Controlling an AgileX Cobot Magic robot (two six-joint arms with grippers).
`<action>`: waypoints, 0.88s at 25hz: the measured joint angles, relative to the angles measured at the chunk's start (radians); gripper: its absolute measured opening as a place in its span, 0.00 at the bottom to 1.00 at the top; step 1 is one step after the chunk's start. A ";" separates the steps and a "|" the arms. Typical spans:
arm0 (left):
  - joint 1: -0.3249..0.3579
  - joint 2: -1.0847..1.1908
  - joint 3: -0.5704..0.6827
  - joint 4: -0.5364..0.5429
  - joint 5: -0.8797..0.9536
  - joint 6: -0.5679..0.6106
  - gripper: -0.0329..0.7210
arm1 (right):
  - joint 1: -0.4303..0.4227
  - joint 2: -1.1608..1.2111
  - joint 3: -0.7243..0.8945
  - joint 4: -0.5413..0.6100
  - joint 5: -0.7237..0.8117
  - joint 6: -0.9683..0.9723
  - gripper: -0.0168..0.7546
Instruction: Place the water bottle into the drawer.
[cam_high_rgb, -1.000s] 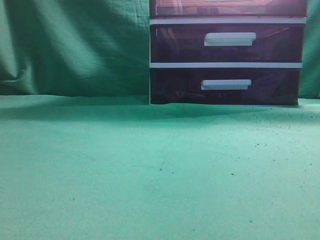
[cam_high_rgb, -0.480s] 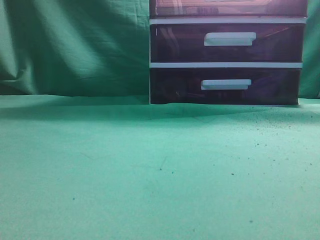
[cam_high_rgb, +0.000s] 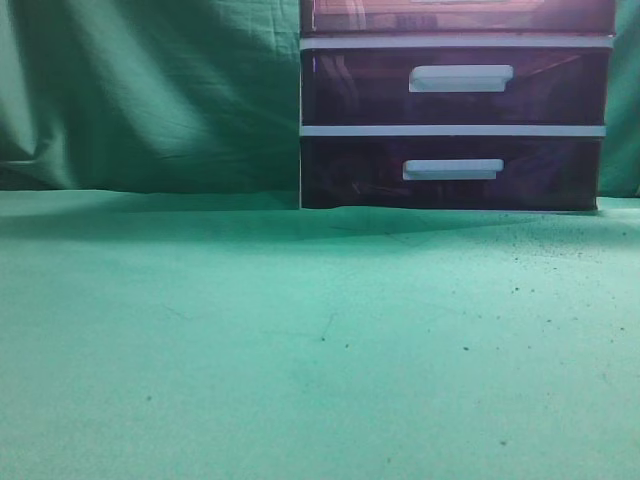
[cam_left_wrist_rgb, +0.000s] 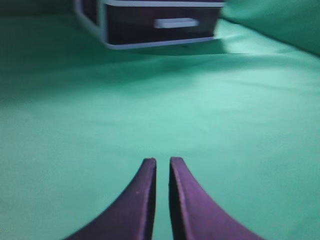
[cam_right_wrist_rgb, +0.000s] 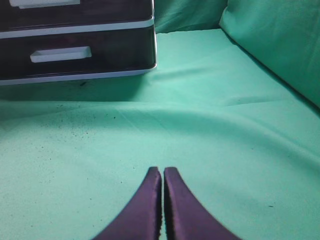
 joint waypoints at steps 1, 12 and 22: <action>0.040 0.000 0.000 0.032 0.000 0.009 0.14 | 0.000 0.000 0.000 0.000 0.000 0.000 0.02; 0.496 0.000 -0.002 0.059 0.071 0.021 0.14 | 0.000 0.000 0.000 0.000 0.000 0.002 0.02; 0.584 0.000 -0.002 0.056 0.073 0.063 0.14 | 0.000 0.000 0.000 0.000 0.000 0.004 0.02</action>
